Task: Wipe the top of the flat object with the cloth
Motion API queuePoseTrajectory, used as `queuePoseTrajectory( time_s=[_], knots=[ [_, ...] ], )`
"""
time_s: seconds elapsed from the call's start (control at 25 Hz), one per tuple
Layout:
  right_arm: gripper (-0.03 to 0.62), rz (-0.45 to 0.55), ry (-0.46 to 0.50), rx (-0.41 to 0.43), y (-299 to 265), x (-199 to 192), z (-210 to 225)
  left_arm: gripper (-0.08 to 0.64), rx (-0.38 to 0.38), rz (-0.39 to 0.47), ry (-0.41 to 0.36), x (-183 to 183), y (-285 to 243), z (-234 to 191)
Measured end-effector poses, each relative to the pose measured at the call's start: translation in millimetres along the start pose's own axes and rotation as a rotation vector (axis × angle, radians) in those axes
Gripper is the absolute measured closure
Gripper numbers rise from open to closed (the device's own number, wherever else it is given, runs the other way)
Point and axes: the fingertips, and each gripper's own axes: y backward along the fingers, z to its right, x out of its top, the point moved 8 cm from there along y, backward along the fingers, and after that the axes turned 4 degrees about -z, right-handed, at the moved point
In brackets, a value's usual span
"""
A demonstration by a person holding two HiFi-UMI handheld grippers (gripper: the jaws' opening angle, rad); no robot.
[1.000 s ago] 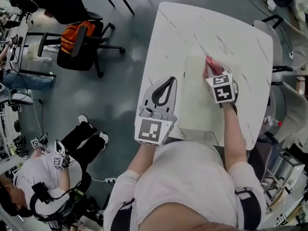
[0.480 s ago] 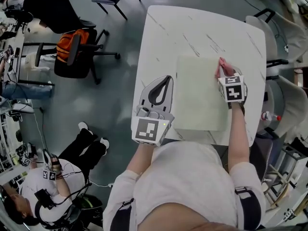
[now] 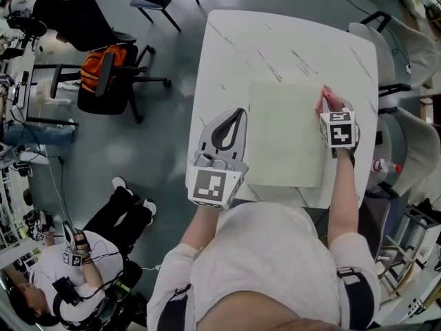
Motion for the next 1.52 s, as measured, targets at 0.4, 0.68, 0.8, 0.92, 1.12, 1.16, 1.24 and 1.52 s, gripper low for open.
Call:
queuePoseTrajectory(
  time_s=[0.4,0.68,0.8,0.92,1.12,1.16,1.24,1.52],
  knots=[
    [0.563,0.006,-0.002,0.016,19,-22,-14,0.545,-0.001,0.01,0.001,1,3,2],
    [0.562,-0.005,0.007,0.015,23,-28,-20,0.545,-0.003,0.026,0.003,1,6,5],
    [0.562,-0.005,0.022,0.022,23,-22,-28,0.545,0.001,0.007,-0.001,0,11,2],
    [0.563,0.003,0.032,0.044,22,-14,-42,0.545,0.01,0.024,0.009,3,15,-2],
    [0.563,0.024,0.048,0.086,18,-2,-68,0.545,0.031,0.002,0.006,-2,25,-8],
    [0.563,0.027,0.052,0.095,17,0,-74,0.545,0.037,0.001,0.008,-2,27,-9],
    [0.562,0.032,0.06,0.113,16,5,-85,0.545,0.051,-0.004,0.01,-2,32,-11],
    [0.563,0.057,0.088,0.165,15,25,-125,0.545,0.087,-0.012,0.005,-3,53,-23]
  ],
)
